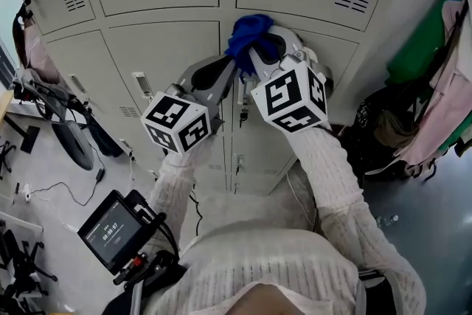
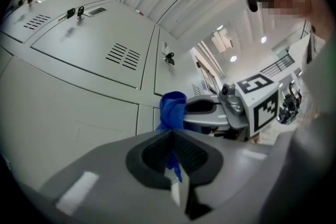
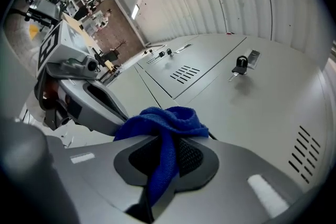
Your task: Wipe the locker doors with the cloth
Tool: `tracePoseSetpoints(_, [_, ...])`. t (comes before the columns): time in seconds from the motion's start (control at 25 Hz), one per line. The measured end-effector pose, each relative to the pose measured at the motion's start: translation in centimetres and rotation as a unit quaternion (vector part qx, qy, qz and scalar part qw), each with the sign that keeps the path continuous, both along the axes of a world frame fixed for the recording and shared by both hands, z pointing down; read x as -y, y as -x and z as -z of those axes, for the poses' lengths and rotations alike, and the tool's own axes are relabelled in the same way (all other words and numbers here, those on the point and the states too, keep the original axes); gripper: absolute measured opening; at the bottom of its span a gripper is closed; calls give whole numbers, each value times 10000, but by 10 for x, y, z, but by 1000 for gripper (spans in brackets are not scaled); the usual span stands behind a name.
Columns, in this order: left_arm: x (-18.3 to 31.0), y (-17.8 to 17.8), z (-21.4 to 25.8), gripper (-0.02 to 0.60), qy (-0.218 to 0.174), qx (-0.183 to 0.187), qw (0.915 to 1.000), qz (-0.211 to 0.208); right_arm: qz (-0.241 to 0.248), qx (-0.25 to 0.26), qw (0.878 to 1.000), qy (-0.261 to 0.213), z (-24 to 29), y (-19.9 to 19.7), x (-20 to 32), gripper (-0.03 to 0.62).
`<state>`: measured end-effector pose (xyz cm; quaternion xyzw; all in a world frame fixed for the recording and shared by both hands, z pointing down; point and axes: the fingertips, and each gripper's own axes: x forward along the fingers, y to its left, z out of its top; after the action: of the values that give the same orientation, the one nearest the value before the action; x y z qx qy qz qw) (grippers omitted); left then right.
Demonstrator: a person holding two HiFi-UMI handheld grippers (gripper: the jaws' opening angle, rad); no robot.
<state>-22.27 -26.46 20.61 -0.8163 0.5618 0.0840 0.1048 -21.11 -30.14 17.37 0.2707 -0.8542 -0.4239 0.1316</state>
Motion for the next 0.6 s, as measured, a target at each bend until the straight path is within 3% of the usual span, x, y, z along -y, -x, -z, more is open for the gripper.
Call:
tracePoseSetpoints(0.4, [9,-2,-12,6,177,-260,9993,-206,227,443,9988,17,1,-1,1,57])
tracePoseSetpoints(0.6, [8,2,-30,6,375,-404,9984,-119,153,362,9990,197,-17,-5,2,56])
